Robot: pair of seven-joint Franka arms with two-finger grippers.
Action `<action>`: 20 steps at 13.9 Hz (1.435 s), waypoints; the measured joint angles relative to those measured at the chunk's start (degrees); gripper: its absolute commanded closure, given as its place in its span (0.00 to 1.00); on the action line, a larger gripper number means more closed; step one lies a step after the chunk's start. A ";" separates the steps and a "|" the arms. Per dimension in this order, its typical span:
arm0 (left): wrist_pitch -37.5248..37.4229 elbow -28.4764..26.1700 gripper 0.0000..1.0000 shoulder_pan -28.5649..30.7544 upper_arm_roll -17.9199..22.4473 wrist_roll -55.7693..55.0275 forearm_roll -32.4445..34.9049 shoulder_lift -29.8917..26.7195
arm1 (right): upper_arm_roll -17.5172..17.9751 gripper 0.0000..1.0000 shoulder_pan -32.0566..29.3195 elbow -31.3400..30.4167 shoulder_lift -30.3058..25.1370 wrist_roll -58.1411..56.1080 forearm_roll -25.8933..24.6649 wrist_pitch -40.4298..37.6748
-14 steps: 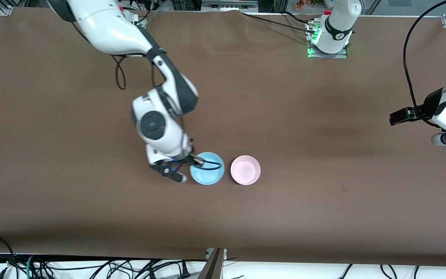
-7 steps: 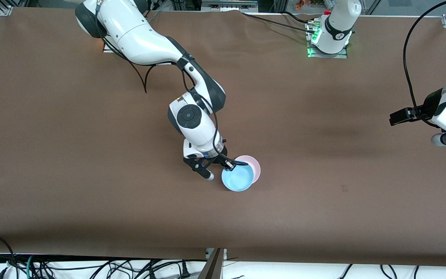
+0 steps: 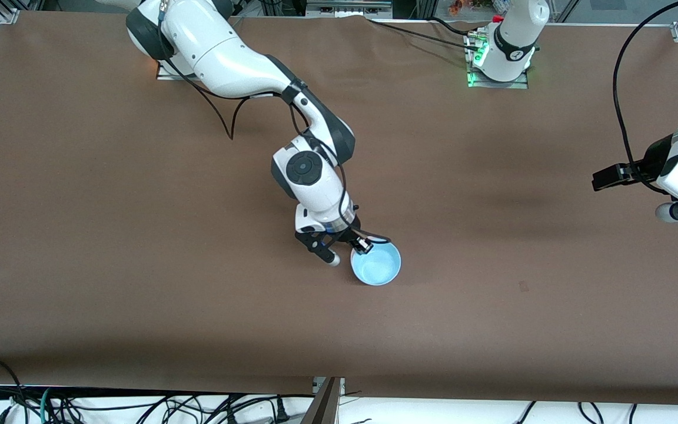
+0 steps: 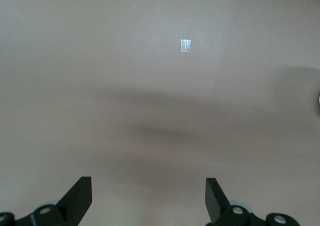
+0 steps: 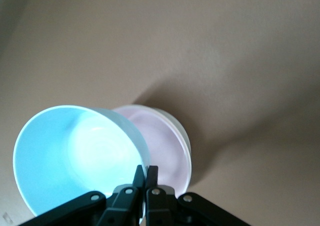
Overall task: Stack pink and blue bowls on white bowl
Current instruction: 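Carry the blue bowl with the right gripper onto the pink bowl, then lower the blue bowl into the pink bowl and open the right gripper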
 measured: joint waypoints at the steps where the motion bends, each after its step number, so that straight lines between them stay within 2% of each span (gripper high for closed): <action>1: 0.00 0.00 0.00 0.00 0.00 0.00 0.00 0.00 | -0.01 1.00 0.18 0.04 0.00 0.18 0.00 -0.40; 20: 0.00 0.00 0.00 0.05 0.01 0.00 -0.05 0.00 | -0.62 1.00 0.37 0.13 0.41 0.15 -1.75 -2.53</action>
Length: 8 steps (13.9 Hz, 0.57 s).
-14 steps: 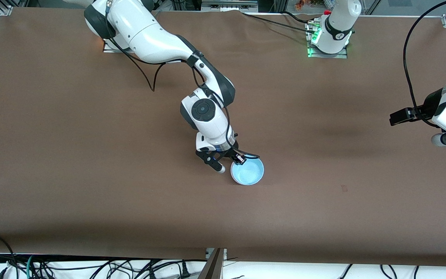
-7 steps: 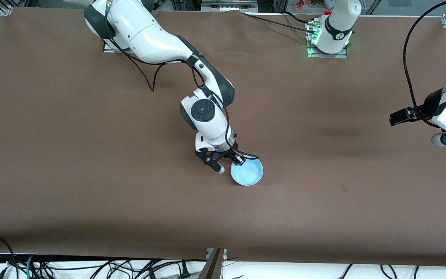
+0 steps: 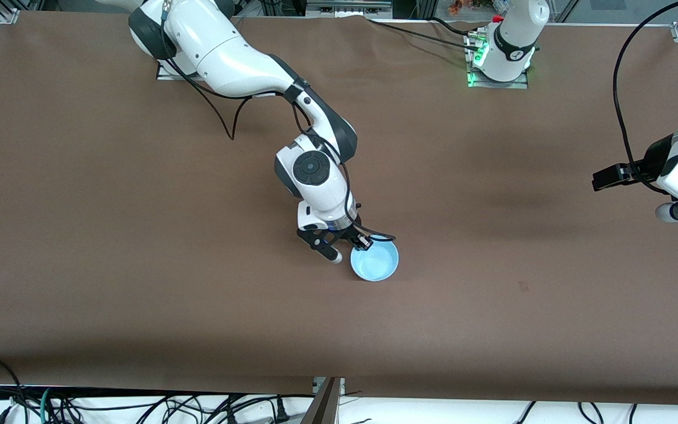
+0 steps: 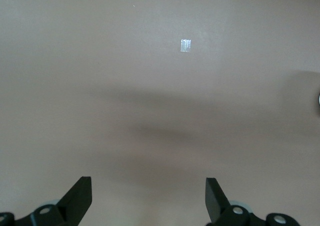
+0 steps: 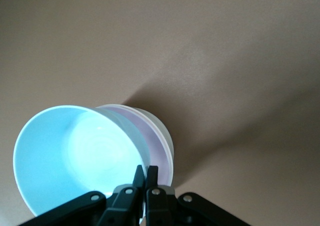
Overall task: Stack pink and blue bowls on white bowl
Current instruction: 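Lower the blue bowl into the pink bowl and open the right gripper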
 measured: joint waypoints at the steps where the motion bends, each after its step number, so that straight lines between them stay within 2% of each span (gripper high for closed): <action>1: 0.00 0.00 0.00 0.00 0.01 0.00 0.00 0.00 | 0.00 1.00 0.02 0.00 0.03 -0.01 -0.18 -0.29; 8: 0.00 0.00 0.00 0.01 0.01 0.00 0.00 0.00 | 0.00 1.00 0.30 0.00 0.62 -0.02 -0.96 -0.77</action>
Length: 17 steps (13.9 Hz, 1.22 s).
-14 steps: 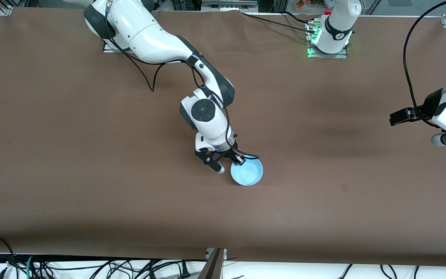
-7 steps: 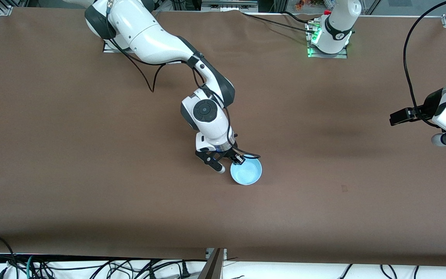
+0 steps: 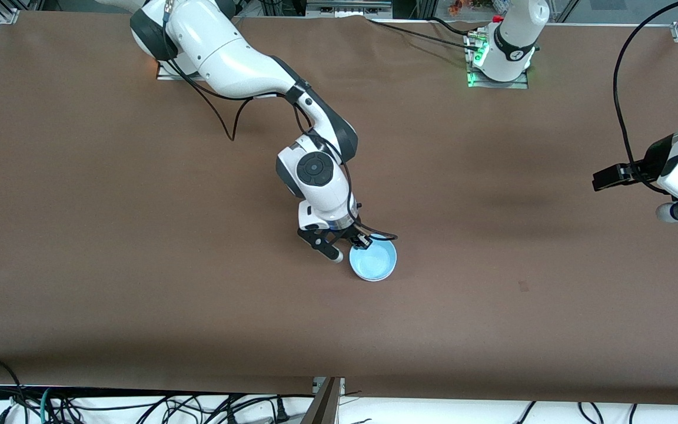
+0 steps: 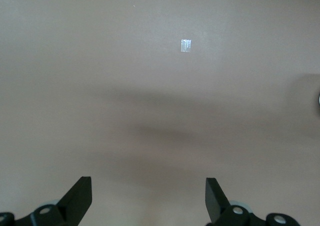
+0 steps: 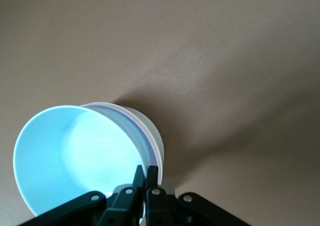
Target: Stack pink and blue bowls on white bowl
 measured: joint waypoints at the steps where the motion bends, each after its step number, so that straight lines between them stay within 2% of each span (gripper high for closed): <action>1: 0.00 0.00 0.00 0.00 0.00 0.00 0.00 0.00 | 0.00 1.00 0.07 0.00 0.20 0.00 0.00 0.00; 3: 0.00 0.00 0.00 0.00 0.00 0.00 0.00 0.00 | 0.00 0.96 0.11 0.01 0.46 0.00 -0.02 0.03; 4: 0.00 0.00 0.00 0.00 0.00 0.00 0.00 0.00 | 0.00 0.78 0.11 0.06 0.47 0.00 -0.02 0.03; 5: 0.00 0.00 0.00 0.00 0.00 0.00 0.00 0.00 | 0.00 0.56 0.11 0.08 0.47 0.00 -0.02 0.03; 6: 0.00 0.00 0.00 0.00 0.00 0.00 -0.06 0.00 | 0.00 0.46 0.10 0.12 0.47 0.00 -0.02 0.03; 9: 0.00 0.00 0.00 0.00 0.00 0.00 -0.24 0.00 | 0.00 0.34 -0.06 0.66 0.47 0.00 -0.02 0.04; 11: 0.00 0.00 0.00 0.00 0.00 0.00 -0.25 0.00 | -0.02 0.30 -0.17 0.88 0.46 0.00 -0.02 -0.24; 12: 0.00 0.00 0.00 0.00 0.00 0.00 -0.25 0.00 | -0.12 0.22 -0.32 1.03 0.46 -0.05 -0.03 -0.86; 13: 0.00 0.00 0.00 0.00 0.00 0.00 -0.25 0.00 | -0.18 0.02 -0.77 1.43 0.37 -0.53 -0.03 -1.72; 17: 0.00 0.00 0.00 0.00 0.00 0.00 -0.42 0.00 | -0.56 0.00 -4.90 3.29 -3.69 -10.03 -0.08 -10.44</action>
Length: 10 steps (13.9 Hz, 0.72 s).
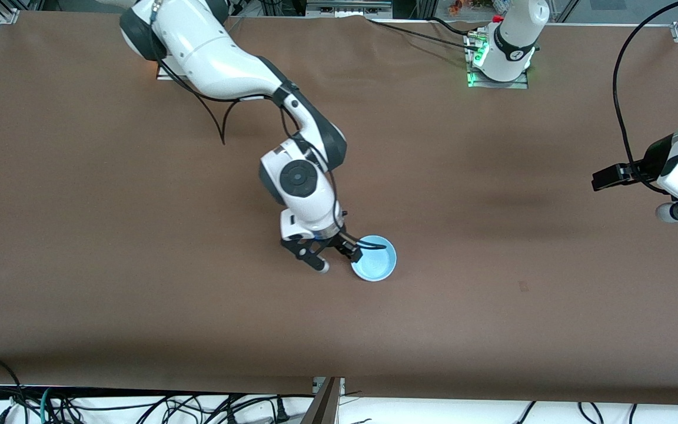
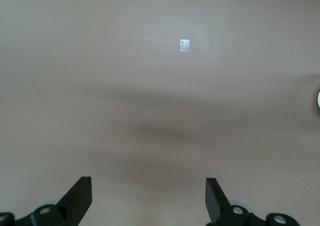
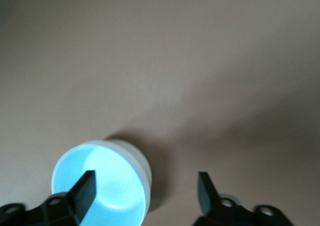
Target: Stack pink and blue bowls on white bowl
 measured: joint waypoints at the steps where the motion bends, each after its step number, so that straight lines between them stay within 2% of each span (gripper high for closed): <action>1: 0.00 0.00 0.00 0.00 0.00 0.00 -0.29 0.00 | -0.11 0.00 -1.71 0.06 -1.84 -3.50 0.00 -3.31; 4: 0.00 0.00 0.00 0.00 -0.02 0.00 -0.77 0.00 | -0.37 0.00 -8.37 0.20 -6.89 -13.69 0.00 -14.13; 7: 0.00 0.02 0.00 0.00 0.01 0.00 -2.95 0.00 | -0.40 0.00 -15.33 0.15 -12.71 -29.92 0.19 -27.07; 10: 0.00 0.02 0.00 0.00 0.01 0.00 -4.32 0.00 | -0.40 0.00 -21.03 -3.02 -22.58 -44.15 0.74 -37.37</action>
